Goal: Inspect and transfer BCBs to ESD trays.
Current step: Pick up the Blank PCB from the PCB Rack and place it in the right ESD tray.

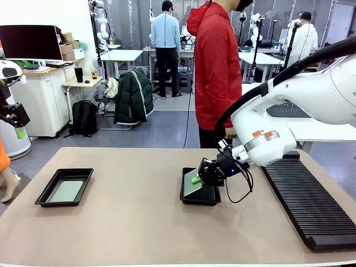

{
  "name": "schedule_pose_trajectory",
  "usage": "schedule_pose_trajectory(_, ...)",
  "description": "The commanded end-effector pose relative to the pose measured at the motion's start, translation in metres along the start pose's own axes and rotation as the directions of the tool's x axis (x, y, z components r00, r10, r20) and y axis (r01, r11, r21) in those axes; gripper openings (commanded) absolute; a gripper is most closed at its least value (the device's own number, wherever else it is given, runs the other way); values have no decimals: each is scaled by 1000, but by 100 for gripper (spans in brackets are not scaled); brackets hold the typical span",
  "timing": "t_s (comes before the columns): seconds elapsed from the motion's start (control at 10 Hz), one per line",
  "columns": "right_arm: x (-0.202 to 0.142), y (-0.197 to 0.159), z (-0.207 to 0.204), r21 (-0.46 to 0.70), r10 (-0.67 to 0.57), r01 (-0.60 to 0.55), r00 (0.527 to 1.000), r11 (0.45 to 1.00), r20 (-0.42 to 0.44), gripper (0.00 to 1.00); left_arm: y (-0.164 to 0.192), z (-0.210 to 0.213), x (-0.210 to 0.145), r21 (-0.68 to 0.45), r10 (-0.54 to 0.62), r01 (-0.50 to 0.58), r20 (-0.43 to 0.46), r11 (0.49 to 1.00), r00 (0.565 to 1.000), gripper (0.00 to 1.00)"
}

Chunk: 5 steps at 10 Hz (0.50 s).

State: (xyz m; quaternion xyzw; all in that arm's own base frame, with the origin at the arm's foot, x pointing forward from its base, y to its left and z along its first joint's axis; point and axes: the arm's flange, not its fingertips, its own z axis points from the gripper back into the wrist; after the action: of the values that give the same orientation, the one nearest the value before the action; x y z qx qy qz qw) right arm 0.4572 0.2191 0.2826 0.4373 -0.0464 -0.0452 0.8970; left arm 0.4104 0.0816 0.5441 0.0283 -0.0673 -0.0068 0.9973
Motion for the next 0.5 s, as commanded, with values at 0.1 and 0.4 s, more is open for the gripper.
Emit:
schedule_pose_trajectory(0.1, 7, 1, -6, -44, -29, 29, 999, 999, -13, 3, -1, -1, -1, 0, 2, -2, 4, 1000, 1000, 100)
schedule_pose_trajectory(0.4, 10, 1, -5, -88, -49, 47, 999, 995, -21, 3, -1, -1, -1, 0, 2, -2, 4, 1000, 1000, 100)
